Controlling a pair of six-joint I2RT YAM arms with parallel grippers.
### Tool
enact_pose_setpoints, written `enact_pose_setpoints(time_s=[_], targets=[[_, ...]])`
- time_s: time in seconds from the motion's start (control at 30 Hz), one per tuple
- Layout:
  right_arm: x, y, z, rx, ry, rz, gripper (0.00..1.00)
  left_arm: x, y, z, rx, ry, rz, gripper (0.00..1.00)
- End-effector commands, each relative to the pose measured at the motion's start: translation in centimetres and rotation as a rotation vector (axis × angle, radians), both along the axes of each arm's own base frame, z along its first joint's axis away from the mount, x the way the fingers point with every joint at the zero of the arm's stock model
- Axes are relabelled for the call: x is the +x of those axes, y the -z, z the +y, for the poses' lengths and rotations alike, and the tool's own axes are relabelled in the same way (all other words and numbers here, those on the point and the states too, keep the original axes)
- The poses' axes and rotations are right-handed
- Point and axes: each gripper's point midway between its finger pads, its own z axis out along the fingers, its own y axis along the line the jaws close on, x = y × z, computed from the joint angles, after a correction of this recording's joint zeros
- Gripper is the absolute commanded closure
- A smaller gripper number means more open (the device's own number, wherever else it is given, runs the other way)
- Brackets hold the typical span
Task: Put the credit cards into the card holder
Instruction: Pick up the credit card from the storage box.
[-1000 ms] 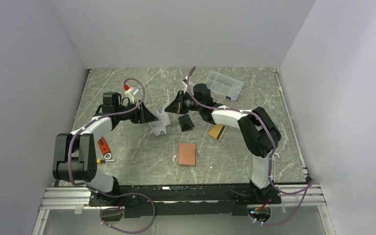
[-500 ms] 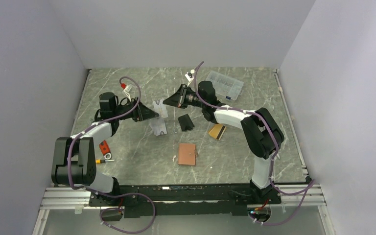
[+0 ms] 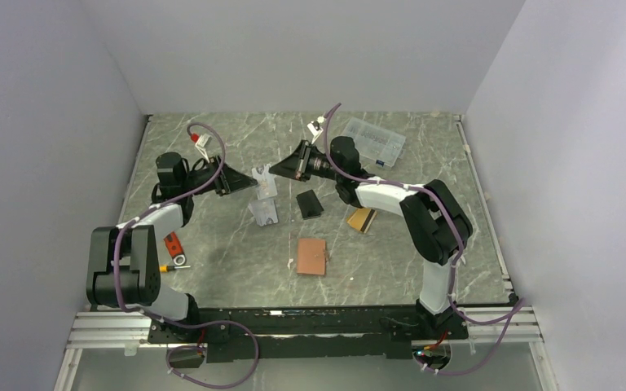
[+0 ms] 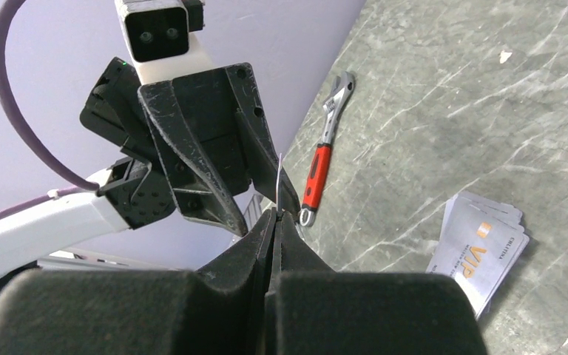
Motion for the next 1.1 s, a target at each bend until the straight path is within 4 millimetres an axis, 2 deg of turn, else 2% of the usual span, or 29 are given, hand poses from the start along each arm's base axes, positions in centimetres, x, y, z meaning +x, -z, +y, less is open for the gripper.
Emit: enact_pose_setpoints(time_s=[0.0,0.13,0.23,0.43,0.53,0.7,0.83,0.93,1.07], targets=[[-0.5,-2.4,0.5,0.060,-0.017,-0.064,1.00,-0.1,-1.1,-0.2,-0.025,0.022,-0.047,0.58],[-0.5,-2.5,0.9,0.073,-0.022,-0.061,1.00,-0.1,-1.2,-0.2,-0.033,0.023,-0.047,0.61],[-0.5,-2.4,1.0,0.074,-0.021,-0.060,1.00,-0.2,-1.3,-0.2,-0.041,0.024,-0.043,0.70],[-0.8,-1.9,1.3,0.058,-0.030,-0.063,1.00,-0.3,-2.1,-0.3,-0.058,0.041,-0.047,1.00],[-1.2,-1.6,1.4,0.060,-0.060,-0.057,0.99,-0.4,-2.4,-0.3,-0.065,0.047,-0.047,1.00],[-2.5,-1.8,1.6,0.099,-0.142,-0.058,0.81,-0.4,-2.7,-0.2,-0.073,0.051,-0.049,1.00],[-3.5,-2.3,1.7,0.149,-0.211,-0.053,0.74,-0.3,-3.0,0.0,-0.088,0.056,-0.044,1.00],[-4.0,-2.5,1.6,0.160,-0.233,-0.059,0.75,-0.2,-3.0,0.2,-0.092,0.051,-0.045,1.00],[-4.3,-2.8,1.2,0.155,-0.227,-0.066,0.89,-0.2,-3.0,0.4,-0.084,0.045,-0.046,1.00]])
